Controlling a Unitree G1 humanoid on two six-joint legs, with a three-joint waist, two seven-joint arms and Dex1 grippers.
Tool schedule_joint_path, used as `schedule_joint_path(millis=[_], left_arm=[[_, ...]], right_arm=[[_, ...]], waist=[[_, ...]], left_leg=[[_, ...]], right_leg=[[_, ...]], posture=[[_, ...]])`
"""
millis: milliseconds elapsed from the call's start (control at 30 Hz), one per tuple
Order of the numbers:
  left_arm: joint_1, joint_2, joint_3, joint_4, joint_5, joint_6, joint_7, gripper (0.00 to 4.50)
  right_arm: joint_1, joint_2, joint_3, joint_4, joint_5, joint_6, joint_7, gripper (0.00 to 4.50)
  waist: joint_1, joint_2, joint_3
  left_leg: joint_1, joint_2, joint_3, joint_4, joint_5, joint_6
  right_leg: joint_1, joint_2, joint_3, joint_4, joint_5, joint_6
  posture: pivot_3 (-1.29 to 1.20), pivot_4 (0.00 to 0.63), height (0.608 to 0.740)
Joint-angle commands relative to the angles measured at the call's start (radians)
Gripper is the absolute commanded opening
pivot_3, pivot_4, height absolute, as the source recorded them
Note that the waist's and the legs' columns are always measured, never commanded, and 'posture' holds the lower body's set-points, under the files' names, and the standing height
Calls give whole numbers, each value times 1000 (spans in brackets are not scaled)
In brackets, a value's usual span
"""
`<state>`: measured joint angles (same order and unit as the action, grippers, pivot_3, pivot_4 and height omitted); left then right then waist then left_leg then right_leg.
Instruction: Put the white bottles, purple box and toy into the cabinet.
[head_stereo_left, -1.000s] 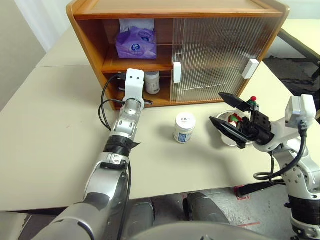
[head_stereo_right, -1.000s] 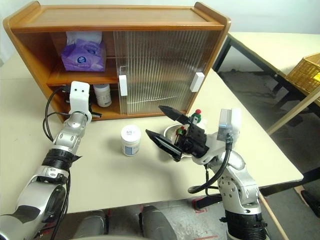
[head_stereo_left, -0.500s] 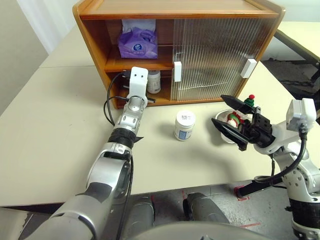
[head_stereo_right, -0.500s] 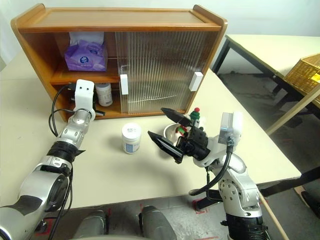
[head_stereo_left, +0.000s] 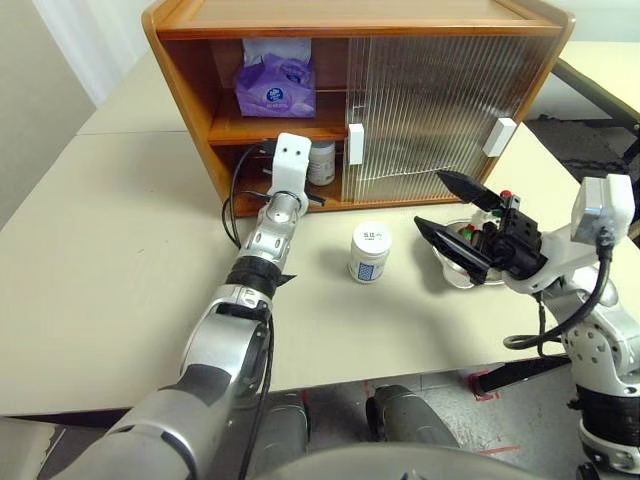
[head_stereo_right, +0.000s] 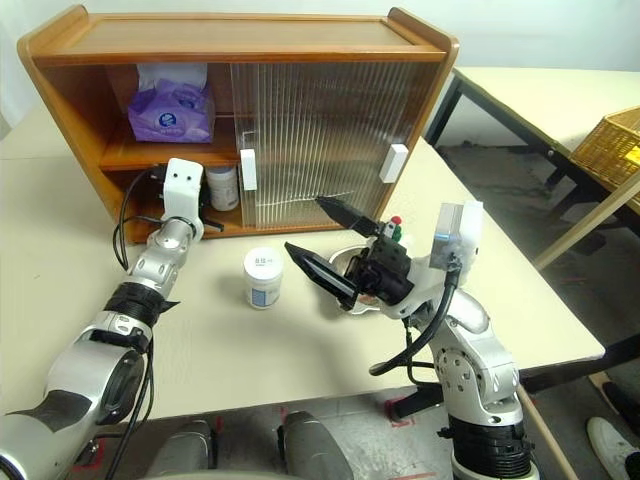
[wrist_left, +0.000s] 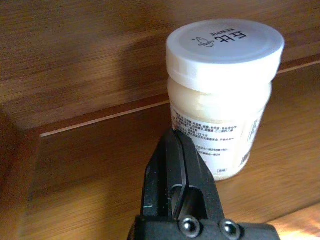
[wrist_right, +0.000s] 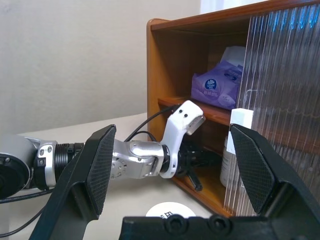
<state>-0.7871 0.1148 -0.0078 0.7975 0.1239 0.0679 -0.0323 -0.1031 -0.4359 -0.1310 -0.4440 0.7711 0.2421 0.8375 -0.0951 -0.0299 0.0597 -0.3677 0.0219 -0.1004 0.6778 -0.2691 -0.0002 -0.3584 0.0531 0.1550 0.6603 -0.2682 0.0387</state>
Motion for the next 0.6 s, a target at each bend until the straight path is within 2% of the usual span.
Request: schedule_joint_path(millis=[33, 333, 600], left_arm=[[-19, -17, -4, 31, -18, 0, -29, 14], [-9, -18, 6, -1, -38, 18, -30, 14], [161, 30, 43, -331, -147, 129, -150, 14]], right_arm=[[-7, -10, 5, -24, 8, 21, -10, 4500], [-3, -14, -3, -33, 14, 28, -13, 4500], [-1, -13, 0, -15, 9, 20, 0, 4500]], waist=[[-1, 0, 0], [-8, 0, 0], [-24, 0, 0]], left_leg=[[0, 0, 0, 0, 0, 0], [0, 0, 0, 0, 0, 0], [-1, -1, 0, -1, 0, 0]], right_leg=[[0, 0, 0, 0, 0, 0], [1, 0, 0, 0, 0, 0], [-1, 0, 0, 0, -2, 0]], posture=[[-193, 48, 740], [-195, 48, 740], [-181, 52, 740]])
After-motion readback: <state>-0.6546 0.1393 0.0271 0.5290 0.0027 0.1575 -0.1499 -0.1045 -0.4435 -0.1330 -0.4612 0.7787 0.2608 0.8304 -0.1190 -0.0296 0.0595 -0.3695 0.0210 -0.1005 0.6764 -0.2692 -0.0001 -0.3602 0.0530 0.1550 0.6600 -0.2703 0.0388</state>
